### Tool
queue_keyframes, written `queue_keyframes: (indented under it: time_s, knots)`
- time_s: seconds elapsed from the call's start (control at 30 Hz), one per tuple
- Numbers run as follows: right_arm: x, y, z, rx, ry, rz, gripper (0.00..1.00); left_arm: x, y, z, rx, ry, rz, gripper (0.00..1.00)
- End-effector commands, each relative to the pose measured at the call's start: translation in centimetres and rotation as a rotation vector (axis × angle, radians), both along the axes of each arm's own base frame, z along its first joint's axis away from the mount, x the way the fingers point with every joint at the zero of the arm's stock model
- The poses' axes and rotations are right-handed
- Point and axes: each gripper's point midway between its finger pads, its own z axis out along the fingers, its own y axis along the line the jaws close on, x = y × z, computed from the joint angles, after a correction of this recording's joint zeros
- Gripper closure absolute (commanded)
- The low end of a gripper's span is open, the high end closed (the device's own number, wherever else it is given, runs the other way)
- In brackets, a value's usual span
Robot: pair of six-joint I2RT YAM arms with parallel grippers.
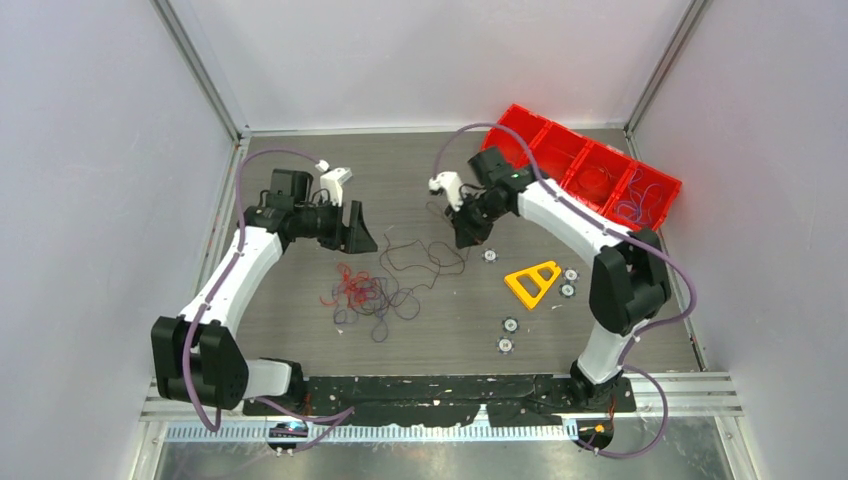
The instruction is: Untangle the cables
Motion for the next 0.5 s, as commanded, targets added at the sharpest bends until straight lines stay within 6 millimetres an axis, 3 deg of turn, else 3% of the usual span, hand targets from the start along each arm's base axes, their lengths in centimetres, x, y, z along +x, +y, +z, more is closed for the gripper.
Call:
queue_keyframes:
  time_s: [0.0,0.2,0.47]
  knots:
    - [-2.3,3.3,-0.9,-0.001,0.028,0.120,0.95,0.4,0.4,0.7,0.020,-0.022,-0.004,0.28]
    - [-2.9,7.0,-2.9,-0.039,0.018,0.182,0.95,0.3,0.8,0.8,0.020,-0.018,0.009,0.28]
    - [-2.4,9.5,-5.8,-0.098,0.017,0.186,0.91,0.0,1.2,0.8,0.025,-0.027,0.020,0.28]
